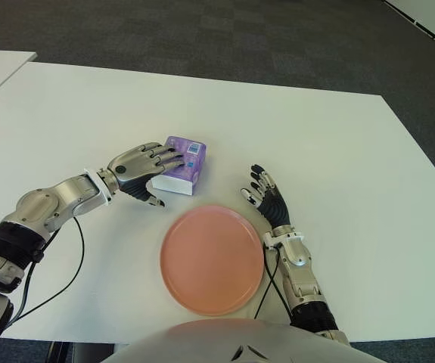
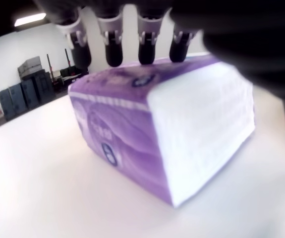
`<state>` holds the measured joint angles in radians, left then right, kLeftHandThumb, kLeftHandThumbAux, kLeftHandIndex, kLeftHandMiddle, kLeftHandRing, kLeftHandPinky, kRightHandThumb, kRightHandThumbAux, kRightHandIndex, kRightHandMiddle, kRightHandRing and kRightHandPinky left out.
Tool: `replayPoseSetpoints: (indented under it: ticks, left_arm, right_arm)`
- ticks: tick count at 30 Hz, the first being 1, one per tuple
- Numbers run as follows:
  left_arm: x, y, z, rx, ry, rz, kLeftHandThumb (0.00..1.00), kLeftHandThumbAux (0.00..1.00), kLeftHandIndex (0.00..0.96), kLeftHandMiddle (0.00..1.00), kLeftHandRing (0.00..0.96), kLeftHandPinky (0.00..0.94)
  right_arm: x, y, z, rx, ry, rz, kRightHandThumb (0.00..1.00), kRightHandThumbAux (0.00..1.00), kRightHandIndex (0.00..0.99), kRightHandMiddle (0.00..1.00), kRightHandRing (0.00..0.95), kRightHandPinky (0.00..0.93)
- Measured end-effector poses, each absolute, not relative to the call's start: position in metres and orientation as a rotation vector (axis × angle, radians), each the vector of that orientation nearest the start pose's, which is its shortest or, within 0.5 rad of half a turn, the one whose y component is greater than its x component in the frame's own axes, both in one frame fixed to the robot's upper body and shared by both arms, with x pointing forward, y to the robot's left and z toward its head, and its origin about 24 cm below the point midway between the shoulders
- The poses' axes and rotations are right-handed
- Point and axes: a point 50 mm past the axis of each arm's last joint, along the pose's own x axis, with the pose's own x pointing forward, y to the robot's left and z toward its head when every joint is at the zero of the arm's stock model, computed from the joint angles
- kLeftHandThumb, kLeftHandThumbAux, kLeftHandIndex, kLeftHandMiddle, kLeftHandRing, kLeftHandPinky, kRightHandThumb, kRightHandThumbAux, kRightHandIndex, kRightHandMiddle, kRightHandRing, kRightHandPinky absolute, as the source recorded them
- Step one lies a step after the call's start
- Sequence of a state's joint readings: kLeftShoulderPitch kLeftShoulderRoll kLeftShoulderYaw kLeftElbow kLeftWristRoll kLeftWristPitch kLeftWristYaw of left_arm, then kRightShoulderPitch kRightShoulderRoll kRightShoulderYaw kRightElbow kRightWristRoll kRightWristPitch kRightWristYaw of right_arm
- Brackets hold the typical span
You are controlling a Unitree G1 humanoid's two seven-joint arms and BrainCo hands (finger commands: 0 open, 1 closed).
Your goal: Put the tissue paper into the plate.
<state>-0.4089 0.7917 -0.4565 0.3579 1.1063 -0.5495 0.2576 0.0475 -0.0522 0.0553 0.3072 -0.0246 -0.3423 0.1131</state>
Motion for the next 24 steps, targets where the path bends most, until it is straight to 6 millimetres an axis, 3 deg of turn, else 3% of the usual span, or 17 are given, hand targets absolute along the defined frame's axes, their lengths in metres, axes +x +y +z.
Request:
replayPoseSetpoints:
  ticks: [7, 24]
  left_arm:
    - [0.302, 0.202, 0.066, 1.889, -0.625, -0.586, 0.002, 0.386, 0.000, 0.000, 0.000, 0.000]
    - [0.323, 0.203, 0.064, 1.992, -0.738, -0.463, 0.007, 0.387, 0.000, 0.000, 0.000, 0.000]
  right_arm:
    - [0.230, -0.144, -0.007, -0.072, 0.016, 0.166, 0.000, 0.634, 0.000, 0.000, 0.000, 0.000]
    - [0.225, -0.141, -0.006, -0.067, 0.024, 0.144, 0.000, 0.647, 0.001, 0.021, 0.000, 0.000]
